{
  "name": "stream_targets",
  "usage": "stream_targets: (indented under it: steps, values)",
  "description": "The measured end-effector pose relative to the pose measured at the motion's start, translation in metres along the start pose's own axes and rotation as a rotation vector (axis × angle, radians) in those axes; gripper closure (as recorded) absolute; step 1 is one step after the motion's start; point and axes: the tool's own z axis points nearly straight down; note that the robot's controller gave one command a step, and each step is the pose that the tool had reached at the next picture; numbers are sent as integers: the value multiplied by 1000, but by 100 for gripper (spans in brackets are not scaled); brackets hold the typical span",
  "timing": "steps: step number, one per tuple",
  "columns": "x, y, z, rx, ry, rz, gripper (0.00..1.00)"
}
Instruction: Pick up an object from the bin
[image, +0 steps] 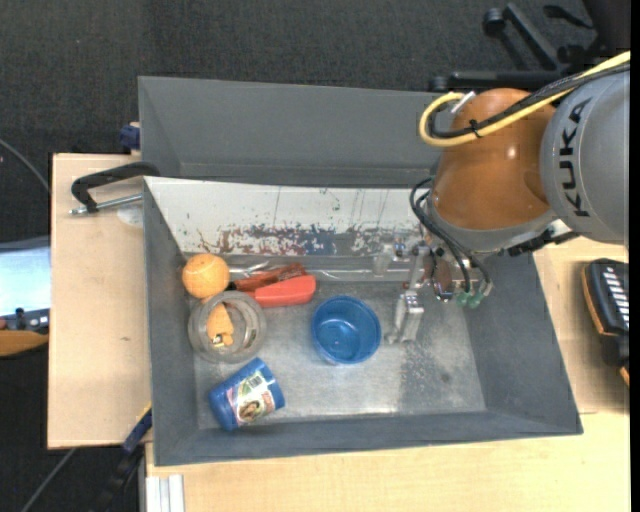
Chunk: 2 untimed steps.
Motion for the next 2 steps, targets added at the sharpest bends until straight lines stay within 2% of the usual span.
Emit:
stream_targets:
  steps: [1, 2]
  values:
    - [-2, 0, -5, 0, -9, 0, 0]
    - [-6, 19, 37, -1, -14, 18, 0]
